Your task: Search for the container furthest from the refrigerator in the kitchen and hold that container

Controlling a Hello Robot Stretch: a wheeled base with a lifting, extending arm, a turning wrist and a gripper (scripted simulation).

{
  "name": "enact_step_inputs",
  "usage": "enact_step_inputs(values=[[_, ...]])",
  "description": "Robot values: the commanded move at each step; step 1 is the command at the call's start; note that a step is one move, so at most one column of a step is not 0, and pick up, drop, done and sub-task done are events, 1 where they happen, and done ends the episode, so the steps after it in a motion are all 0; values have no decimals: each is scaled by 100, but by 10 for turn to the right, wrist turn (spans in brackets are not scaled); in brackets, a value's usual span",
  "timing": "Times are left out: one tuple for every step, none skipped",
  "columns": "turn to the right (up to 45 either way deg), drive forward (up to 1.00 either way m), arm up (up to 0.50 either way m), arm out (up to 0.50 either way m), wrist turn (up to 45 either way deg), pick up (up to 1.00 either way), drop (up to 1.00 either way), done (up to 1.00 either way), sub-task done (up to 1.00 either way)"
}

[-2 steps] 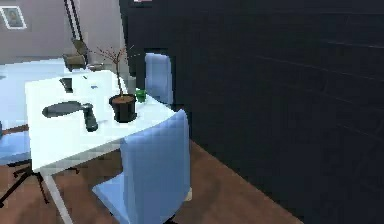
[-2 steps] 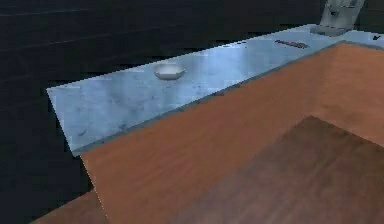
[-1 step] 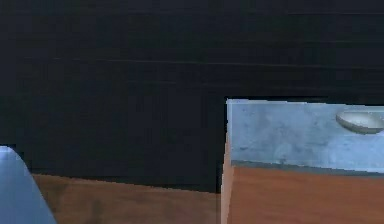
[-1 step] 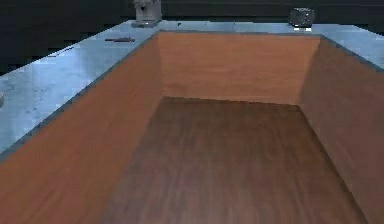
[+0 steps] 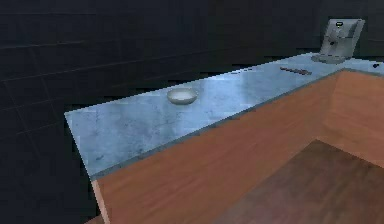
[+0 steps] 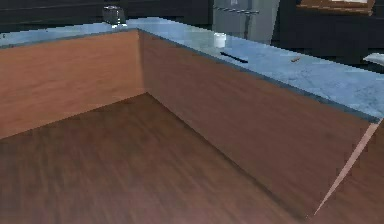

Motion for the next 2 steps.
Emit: enact_step_inputs(values=[[30, 0, 0, 0, 0, 0, 0, 0, 0], [0, 50, 0, 0, 0, 0, 0, 0, 0]])
